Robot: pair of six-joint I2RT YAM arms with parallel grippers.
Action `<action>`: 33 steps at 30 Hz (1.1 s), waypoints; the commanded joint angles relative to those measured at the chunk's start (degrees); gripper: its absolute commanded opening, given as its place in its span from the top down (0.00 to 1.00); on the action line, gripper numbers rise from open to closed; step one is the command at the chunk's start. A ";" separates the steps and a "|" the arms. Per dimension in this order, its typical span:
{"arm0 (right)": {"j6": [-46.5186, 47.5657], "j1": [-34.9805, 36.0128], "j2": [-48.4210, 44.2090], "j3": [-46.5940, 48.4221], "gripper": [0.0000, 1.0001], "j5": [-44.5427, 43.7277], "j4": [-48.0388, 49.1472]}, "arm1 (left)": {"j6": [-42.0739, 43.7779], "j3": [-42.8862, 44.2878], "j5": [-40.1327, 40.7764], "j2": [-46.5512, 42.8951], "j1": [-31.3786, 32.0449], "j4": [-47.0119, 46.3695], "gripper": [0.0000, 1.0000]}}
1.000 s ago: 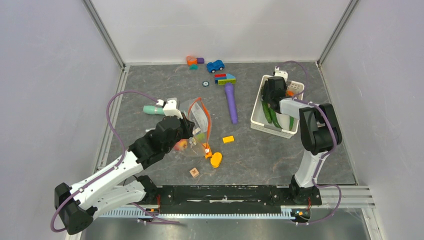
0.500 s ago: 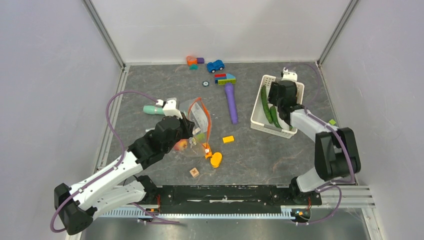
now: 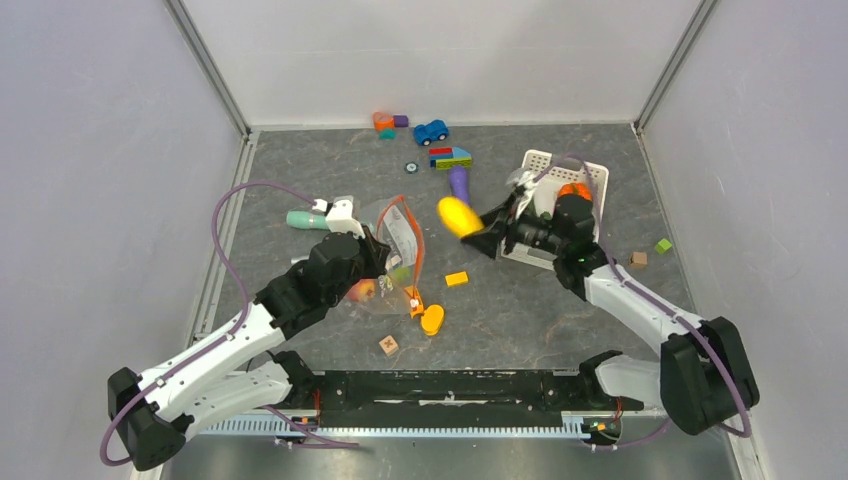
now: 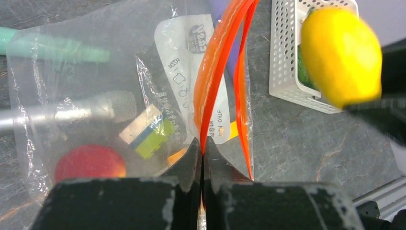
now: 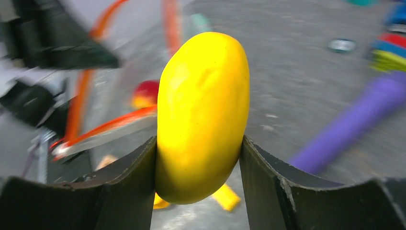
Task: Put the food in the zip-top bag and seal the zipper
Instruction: Place the fake fruit in the zipper food storage bag.
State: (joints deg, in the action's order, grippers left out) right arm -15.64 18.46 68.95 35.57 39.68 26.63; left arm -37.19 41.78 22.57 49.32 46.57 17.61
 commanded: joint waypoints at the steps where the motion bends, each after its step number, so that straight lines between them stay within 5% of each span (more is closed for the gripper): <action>1: 6.86 10.57 1.00 5.28 0.70 12.73 -4.49 | 0.97 0.41 -0.46 -0.74 -0.34 -1.53 0.98; 12: 5.23 20.72 13.46 21.36 0.75 -1.88 -23.75 | 1.44 0.06 -3.05 -1.31 -0.34 -2.57 0.98; 21: 2.03 21.18 18.57 27.50 0.76 -7.57 -26.46 | 1.94 -0.09 -4.30 -1.45 -0.34 -3.12 0.98; 33: -4.79 22.86 23.13 33.18 0.45 -16.29 -25.00 | 2.63 -0.82 -9.53 -1.57 -0.34 -5.78 0.98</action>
State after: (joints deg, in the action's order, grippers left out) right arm -16.73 40.91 90.80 66.04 27.79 -0.71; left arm -36.58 41.43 15.44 48.60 46.30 15.20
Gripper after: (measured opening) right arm 0.625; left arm 0.034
